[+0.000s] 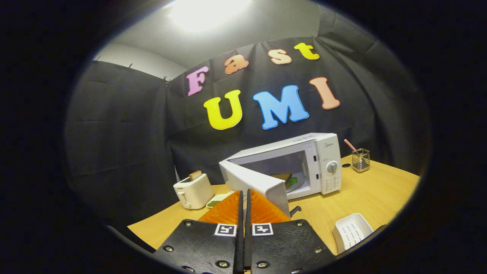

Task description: Open the microwave, put the food inside, and close the microwave door.

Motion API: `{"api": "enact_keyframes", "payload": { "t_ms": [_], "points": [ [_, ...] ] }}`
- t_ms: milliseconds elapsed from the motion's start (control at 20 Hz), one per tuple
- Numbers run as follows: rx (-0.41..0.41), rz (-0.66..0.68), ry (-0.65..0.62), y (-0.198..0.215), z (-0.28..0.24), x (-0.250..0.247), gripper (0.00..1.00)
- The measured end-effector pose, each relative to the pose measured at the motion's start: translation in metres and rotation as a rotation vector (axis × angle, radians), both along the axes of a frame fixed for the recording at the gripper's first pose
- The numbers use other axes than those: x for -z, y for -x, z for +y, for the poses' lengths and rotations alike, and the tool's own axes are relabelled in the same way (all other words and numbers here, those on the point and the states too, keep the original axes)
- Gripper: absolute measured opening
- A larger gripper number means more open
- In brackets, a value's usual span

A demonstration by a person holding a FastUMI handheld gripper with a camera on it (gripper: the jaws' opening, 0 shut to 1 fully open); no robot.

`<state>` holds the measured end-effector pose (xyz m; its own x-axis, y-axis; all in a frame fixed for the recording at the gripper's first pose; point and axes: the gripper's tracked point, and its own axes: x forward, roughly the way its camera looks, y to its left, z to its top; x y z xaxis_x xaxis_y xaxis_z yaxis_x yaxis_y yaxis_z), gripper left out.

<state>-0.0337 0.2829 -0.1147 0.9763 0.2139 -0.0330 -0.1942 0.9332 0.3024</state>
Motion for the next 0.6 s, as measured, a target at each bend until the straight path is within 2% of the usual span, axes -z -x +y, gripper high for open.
{"api": "enact_keyframes", "payload": {
  "t_ms": [150,600],
  "points": [
    [0.055,-0.014,0.046,-0.013,-0.023,0.004,0.01],
    [0.165,-0.014,0.058,-0.062,-0.071,0.009,0.01]
  ]
}}
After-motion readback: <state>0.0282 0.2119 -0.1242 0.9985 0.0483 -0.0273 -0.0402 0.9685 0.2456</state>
